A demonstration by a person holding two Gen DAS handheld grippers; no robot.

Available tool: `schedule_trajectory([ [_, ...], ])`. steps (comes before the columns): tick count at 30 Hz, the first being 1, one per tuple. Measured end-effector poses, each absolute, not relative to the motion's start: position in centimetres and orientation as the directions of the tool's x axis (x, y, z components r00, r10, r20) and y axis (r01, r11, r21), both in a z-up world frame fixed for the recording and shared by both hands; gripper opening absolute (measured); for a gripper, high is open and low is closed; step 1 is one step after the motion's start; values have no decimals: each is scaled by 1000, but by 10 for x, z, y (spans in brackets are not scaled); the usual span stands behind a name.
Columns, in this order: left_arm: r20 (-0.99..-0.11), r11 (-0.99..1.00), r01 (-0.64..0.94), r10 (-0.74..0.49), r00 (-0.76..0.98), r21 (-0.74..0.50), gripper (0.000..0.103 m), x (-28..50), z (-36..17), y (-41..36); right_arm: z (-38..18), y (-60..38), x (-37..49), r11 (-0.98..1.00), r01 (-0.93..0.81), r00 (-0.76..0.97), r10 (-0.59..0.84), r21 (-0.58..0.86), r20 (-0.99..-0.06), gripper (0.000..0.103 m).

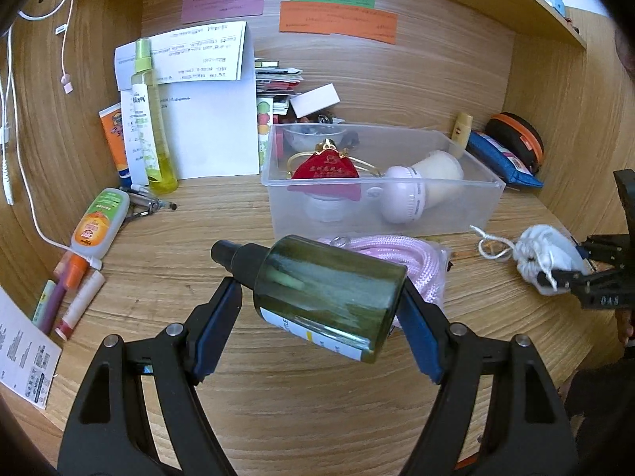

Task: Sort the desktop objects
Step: 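Carry the bottle and bag over the clear box and lower them in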

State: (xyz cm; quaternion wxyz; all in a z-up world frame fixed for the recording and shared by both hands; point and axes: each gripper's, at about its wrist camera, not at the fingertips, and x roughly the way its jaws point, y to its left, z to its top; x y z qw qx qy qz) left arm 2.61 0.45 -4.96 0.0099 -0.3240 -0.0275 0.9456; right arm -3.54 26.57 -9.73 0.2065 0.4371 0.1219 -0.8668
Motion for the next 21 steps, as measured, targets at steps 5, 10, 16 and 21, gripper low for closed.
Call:
schedule_trajectory([
  [5, -606, -999, 0, 33, -794, -54, 77, 22, -45, 4, -74, 283, -43, -919, 390, -613, -215, -55, -760, 48],
  [10, -599, -998, 1, 39, -800, -65, 77, 13, -38, 2, -49, 282, -53, -921, 377, -682, -203, -101, -703, 48],
  [16, -593, -997, -6, 50, -804, -76, 77, -2, -30, -2, -35, 259, -68, -894, 432, -693, -243, -121, -679, 48],
  [21, -598, -995, -14, 71, -799, -100, 77, -15, -27, -4, -32, 236, -81, -863, 497, -661, -310, -89, -683, 48],
])
